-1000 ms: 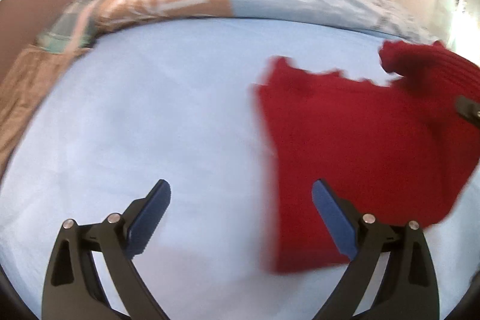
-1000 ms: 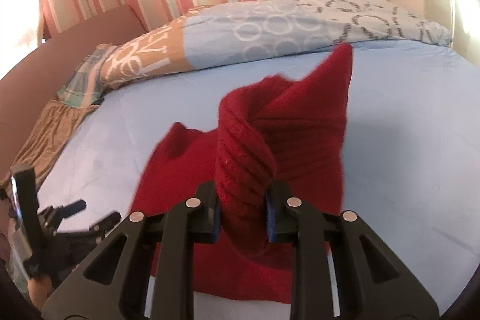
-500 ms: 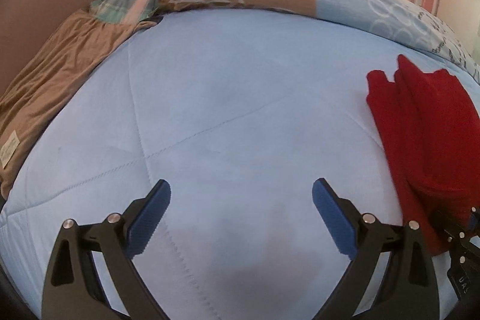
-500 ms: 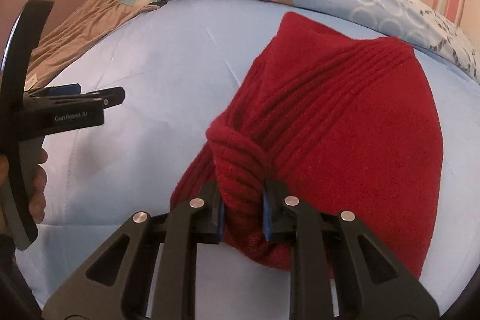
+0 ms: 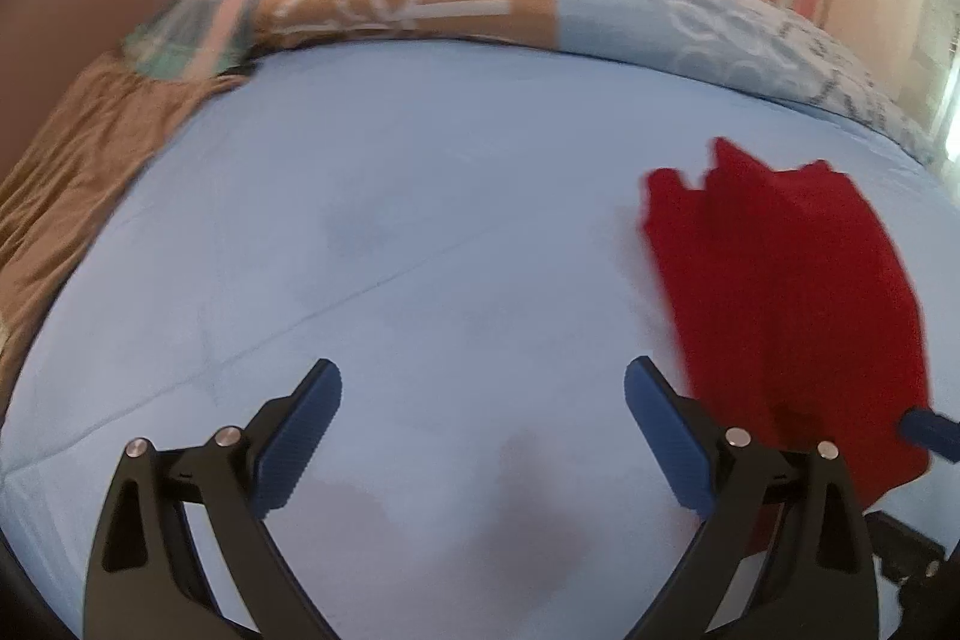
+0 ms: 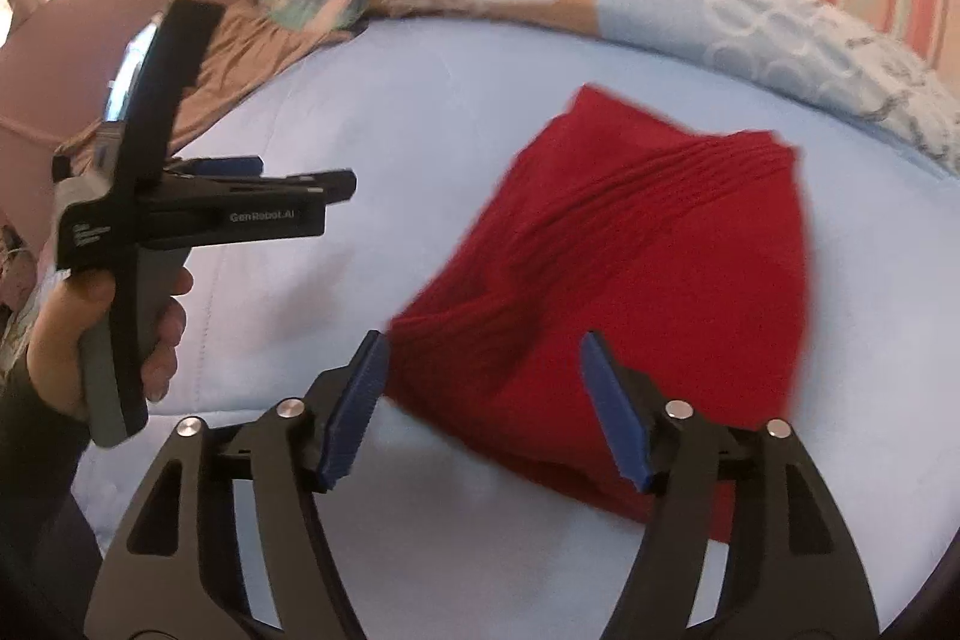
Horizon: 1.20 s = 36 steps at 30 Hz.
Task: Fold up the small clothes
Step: 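Open the right tool to release the folded side, then grasp the folded sweater edge with the left tool and straighten it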
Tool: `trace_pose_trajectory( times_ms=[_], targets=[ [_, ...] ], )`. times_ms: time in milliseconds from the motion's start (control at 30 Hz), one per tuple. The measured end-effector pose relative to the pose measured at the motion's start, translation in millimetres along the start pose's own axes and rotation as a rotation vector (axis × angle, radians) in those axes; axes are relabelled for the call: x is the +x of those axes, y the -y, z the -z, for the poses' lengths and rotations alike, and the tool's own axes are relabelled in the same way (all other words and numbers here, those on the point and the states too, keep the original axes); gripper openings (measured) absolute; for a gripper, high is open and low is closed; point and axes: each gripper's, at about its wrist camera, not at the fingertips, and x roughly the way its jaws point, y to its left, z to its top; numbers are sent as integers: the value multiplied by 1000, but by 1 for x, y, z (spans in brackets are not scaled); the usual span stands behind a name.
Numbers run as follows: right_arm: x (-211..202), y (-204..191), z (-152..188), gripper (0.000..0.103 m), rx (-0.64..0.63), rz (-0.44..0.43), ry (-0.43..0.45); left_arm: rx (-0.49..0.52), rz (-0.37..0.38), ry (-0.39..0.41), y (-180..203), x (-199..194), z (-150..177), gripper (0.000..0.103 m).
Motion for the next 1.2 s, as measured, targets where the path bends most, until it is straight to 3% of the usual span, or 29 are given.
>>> trace_pose_trajectory(
  times_ms=[133,233,367,600,900,1033,1133,1200],
  targets=[
    [-18,44,5,72,67,89,27,20,155,-32,31,12,-24,96],
    [-26,84,11,72,167,134,43,41,222,-49,52,25,-44,96],
    [-28,112,15,72,218,169,57,63,274,-91,75,47,-60,96],
    [-24,136,8,71,241,202,74,154,285,-100,109,58,-65,94],
    [11,164,-10,71,254,192,63,163,328,-177,123,64,-61,66],
    [25,176,-22,71,258,185,71,185,326,-193,128,70,-63,66],
    [33,183,-31,71,263,178,83,195,344,-175,131,71,-65,47],
    [37,188,-36,71,268,171,87,238,295,-146,139,65,-63,40]
  ],
)
